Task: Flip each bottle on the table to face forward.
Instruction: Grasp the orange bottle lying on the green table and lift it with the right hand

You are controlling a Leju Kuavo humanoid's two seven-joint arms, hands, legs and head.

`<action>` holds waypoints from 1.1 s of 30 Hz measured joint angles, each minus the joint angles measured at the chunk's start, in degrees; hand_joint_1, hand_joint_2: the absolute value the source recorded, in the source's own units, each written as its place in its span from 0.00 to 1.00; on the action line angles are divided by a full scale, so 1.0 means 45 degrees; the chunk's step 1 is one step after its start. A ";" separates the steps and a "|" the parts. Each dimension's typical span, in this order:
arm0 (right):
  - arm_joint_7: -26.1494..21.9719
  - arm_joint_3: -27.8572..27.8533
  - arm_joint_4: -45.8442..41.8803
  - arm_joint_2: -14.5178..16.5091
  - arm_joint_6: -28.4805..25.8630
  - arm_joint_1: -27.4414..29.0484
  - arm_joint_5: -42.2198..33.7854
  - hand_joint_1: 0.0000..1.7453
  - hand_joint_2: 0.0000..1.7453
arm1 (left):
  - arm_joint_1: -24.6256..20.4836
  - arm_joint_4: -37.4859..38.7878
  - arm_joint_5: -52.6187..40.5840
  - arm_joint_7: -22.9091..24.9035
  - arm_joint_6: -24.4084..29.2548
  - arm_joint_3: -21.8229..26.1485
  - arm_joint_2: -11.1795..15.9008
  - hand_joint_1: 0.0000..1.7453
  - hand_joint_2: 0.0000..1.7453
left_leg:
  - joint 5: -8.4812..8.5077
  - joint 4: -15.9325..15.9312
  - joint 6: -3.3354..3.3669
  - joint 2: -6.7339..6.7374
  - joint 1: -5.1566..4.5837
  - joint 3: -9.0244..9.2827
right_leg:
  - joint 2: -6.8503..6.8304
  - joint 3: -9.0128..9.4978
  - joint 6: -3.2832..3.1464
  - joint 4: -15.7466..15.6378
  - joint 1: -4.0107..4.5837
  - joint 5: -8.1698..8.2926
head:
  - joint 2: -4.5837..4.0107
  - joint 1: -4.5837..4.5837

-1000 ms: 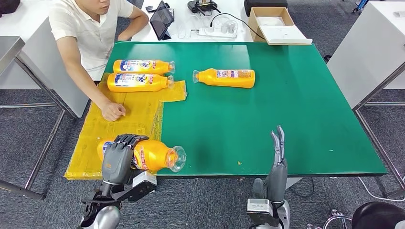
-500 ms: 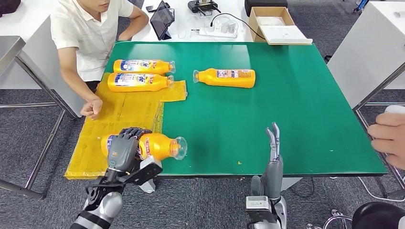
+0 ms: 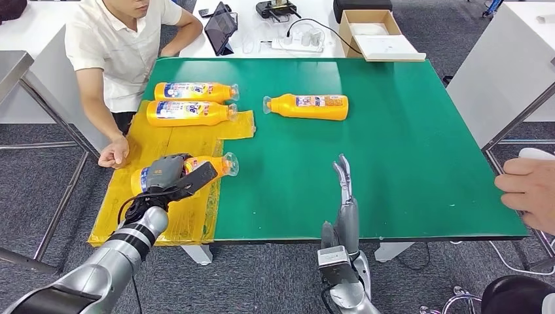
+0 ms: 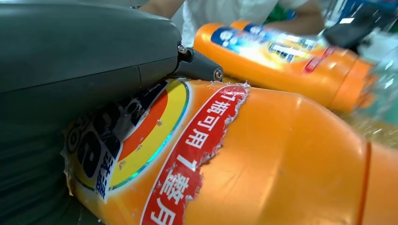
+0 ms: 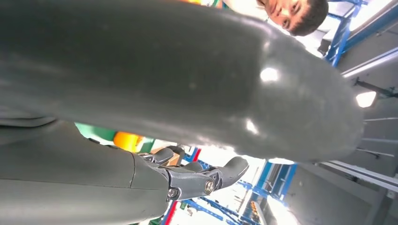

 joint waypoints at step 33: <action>0.0000 0.0229 0.1497 0.0039 0.0327 -0.0470 -0.0239 0.00 0.00 | -0.0634 0.1494 0.2210 -0.2985 -0.4355 0.0926 -0.0398 0.00 1.00 | 0.0008 -0.0001 0.0002 -0.0077 -0.0006 0.0071 | -0.0075 0.0086 0.0001 0.0009 -0.0004 -0.0013 | -0.0003 0.0000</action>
